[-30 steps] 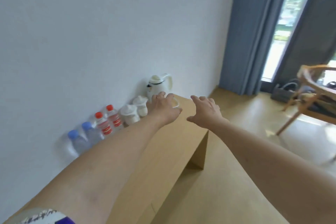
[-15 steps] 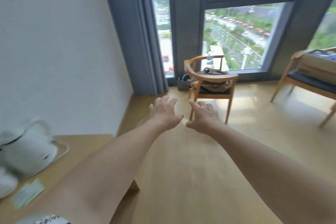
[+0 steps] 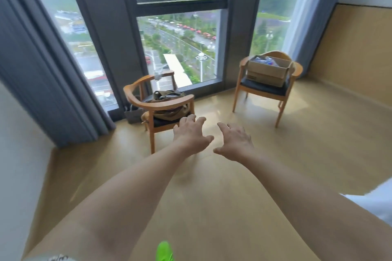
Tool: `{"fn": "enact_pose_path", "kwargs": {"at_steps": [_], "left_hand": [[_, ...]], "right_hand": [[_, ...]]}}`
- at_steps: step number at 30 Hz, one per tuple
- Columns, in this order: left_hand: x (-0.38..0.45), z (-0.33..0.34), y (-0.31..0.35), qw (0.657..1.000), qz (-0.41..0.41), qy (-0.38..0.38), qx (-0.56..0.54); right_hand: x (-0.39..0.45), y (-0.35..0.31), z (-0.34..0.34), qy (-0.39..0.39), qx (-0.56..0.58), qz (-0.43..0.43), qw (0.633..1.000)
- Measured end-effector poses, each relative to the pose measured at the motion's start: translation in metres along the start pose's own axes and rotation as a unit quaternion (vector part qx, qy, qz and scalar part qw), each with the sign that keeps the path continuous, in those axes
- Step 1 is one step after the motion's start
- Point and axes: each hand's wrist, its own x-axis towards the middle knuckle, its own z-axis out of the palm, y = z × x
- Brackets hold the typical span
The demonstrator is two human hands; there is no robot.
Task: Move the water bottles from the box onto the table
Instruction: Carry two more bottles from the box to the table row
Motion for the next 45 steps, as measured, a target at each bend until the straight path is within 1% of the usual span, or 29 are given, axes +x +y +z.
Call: {"fn": "enact_pose_path", "kwargs": {"at_steps": [2,3,8,11,16,18,23,27,30,36,40,45], "left_hand": [[0.017,0.004,-0.001,1.000,0.008,0.003,0.000],[0.037,0.009,-0.002,1.000,0.020,0.001,-0.001],[0.165,0.018,-0.003,0.997,0.061,-0.028,-0.042],[0.232,0.019,-0.001,0.993,0.092,-0.051,-0.044],[0.327,0.025,0.021,0.990,0.129,-0.051,-0.033],[0.358,0.033,0.035,0.988,0.139,-0.064,-0.021],[0.441,0.063,0.082,0.981,0.170,-0.089,-0.004],[0.523,0.085,0.136,0.982,0.181,-0.063,-0.006],[0.580,0.097,0.183,0.981,0.188,-0.048,-0.006],[0.685,0.113,0.269,0.983,0.178,-0.051,0.013],[0.754,0.130,0.305,0.981,0.182,-0.061,0.024],[0.854,0.162,0.333,0.981,0.182,-0.068,0.022]], "right_hand": [[0.012,0.005,0.003,-0.004,-0.010,0.003,1.000],[0.029,0.008,0.006,-0.003,-0.012,0.016,1.000],[0.133,0.021,0.003,0.018,-0.003,0.093,0.996],[0.182,0.026,-0.004,0.017,0.008,0.128,0.992],[0.251,0.055,-0.021,0.029,0.016,0.182,0.983],[0.276,0.073,-0.026,0.027,0.020,0.198,0.980],[0.343,0.137,-0.030,0.018,0.032,0.222,0.974],[0.411,0.206,-0.036,0.021,0.032,0.220,0.975],[0.466,0.260,-0.055,0.026,0.031,0.213,0.976],[0.571,0.358,-0.100,0.010,0.032,0.199,0.979],[0.636,0.406,-0.112,-0.005,0.038,0.209,0.977],[0.723,0.456,-0.107,-0.014,0.050,0.220,0.974]]}}
